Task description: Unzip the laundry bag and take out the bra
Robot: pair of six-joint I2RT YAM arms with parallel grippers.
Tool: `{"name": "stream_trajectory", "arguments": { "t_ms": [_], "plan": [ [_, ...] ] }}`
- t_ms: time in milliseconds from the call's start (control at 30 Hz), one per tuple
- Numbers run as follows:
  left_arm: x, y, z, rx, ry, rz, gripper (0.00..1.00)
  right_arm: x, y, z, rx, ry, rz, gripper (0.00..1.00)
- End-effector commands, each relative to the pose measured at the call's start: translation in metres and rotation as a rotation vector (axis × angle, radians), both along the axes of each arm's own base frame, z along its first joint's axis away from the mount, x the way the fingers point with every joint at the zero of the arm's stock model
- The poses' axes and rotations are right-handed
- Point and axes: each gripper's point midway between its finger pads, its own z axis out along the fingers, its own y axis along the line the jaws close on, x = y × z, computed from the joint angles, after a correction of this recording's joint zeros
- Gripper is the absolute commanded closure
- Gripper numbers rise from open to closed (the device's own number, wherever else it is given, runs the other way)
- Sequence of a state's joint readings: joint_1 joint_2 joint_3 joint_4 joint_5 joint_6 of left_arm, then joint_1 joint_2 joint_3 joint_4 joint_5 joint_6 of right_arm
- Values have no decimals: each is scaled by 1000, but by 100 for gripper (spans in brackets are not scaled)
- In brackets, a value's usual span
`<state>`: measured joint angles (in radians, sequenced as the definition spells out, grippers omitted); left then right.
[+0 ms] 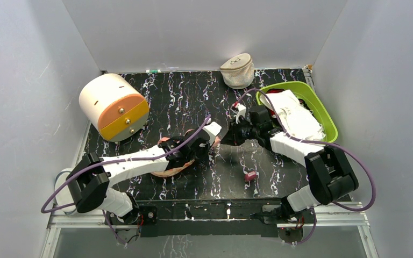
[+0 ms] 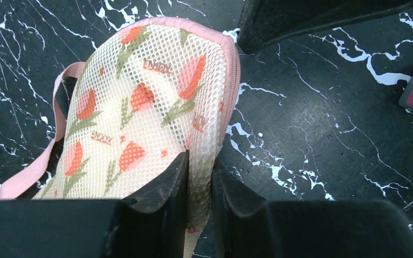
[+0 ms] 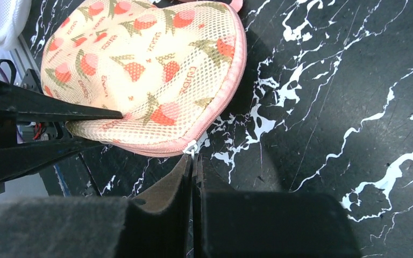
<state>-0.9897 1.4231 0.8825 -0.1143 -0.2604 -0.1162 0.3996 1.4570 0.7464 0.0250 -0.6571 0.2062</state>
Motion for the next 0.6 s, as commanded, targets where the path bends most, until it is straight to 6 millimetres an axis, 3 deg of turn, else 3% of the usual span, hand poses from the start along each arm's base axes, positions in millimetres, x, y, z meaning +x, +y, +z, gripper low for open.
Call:
{"name": "stream_trajectory", "arguments": {
  "t_ms": [0, 67, 200, 333, 567],
  "plan": [
    [-13, 20, -12, 23, 79, 74, 80, 26, -6, 22, 5, -102, -50, 100],
    [-18, 14, -9, -33, 99, 70, 72, 19, -3, 24, 13, -104, -31, 100],
    [-21, 3, 18, -150, 89, 63, 42, 3, 6, 30, 37, -105, 11, 100],
    [-19, -7, 40, -199, 95, 58, 25, -11, 13, 39, 71, -101, 27, 100],
    [-13, -25, 54, -236, 131, 91, 25, -27, 21, 53, 105, -106, 44, 100]
  ]
}}
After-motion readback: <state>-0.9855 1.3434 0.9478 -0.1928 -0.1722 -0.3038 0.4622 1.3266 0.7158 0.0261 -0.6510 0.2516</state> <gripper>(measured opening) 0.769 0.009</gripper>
